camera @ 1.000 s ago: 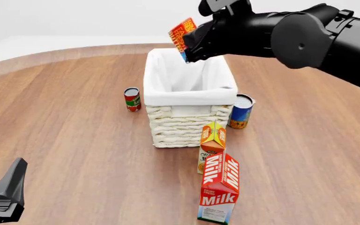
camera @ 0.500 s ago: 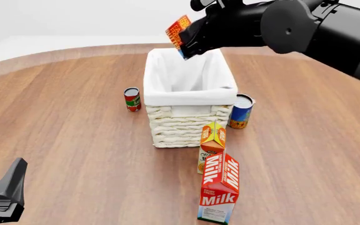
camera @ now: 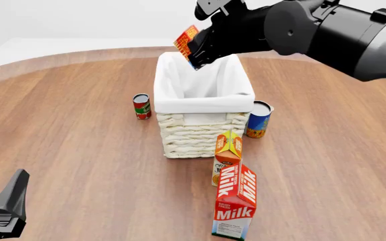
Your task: Pick up the butter and put it in the basket.
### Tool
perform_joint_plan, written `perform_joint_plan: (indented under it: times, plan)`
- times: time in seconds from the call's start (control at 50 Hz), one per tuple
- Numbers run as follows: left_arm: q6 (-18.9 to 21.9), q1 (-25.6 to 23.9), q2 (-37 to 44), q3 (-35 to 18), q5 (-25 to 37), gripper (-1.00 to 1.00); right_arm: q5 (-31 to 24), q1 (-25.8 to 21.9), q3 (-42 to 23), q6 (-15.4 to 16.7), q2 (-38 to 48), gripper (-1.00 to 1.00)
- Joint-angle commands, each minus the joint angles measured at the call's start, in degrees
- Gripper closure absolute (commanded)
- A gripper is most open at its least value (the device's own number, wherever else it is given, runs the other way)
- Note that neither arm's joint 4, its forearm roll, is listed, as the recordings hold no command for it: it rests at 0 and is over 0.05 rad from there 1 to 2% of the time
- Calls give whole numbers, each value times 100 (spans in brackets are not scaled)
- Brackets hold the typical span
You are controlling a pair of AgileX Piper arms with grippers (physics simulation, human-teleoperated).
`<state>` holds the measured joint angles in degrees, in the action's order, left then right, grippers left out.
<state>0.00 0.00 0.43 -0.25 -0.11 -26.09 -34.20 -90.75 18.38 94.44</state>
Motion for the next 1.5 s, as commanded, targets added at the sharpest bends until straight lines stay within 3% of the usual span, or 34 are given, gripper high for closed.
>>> perform_joint_plan:
  times: [0.02,0.62,1.5]
  plan:
    - [0,0,0,0,0,-100,-146,21,-291,50,104,100]
    - [0,0,0,0,0,-100,-379,109,-858,275,647,100]
    - [0,0,0,0,0,-100,-360,418,-1106,656,1388,100]
